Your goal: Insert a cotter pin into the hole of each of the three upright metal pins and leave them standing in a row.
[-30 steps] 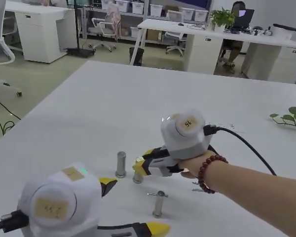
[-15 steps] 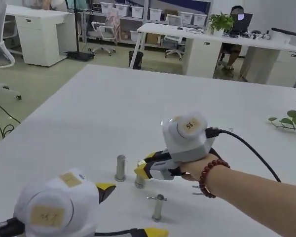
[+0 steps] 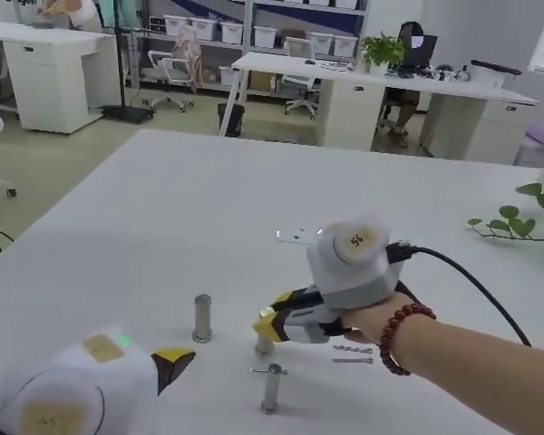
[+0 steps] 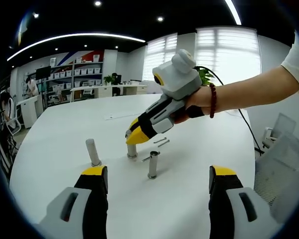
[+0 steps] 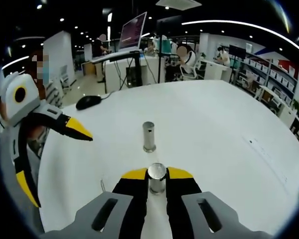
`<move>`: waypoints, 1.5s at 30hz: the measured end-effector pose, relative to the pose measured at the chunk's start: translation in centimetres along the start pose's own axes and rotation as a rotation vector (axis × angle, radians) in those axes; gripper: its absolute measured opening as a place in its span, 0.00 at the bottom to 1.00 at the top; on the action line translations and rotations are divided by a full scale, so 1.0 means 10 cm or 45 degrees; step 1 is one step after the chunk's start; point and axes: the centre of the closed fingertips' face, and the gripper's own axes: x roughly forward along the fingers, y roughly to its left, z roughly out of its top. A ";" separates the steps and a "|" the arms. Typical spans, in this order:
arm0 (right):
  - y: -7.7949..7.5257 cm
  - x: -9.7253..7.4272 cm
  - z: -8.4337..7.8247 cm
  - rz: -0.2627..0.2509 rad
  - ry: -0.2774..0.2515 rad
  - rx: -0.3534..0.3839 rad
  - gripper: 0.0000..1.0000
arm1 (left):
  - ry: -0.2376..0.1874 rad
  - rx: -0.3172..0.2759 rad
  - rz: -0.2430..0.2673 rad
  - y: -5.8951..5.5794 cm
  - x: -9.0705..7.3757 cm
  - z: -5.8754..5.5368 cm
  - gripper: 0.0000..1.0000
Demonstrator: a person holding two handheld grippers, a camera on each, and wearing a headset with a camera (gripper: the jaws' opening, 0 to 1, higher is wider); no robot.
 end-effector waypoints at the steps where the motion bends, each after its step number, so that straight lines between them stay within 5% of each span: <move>1: 0.00 -0.02 -0.01 -0.001 0.004 0.002 0.13 | 0.000 0.000 -0.001 0.00 0.00 0.00 0.85; 15: 0.04 -0.37 -0.30 -0.022 0.042 0.028 0.13 | -0.017 0.004 -0.017 -0.05 -0.07 0.03 0.93; 27: 0.23 -0.63 -0.49 -0.018 0.040 0.022 0.13 | -0.026 0.024 -0.017 -0.11 -0.11 0.07 0.99; 45: 0.58 -0.75 -0.67 0.027 0.025 0.006 0.13 | -0.027 0.044 -0.018 -0.18 -0.15 0.09 0.97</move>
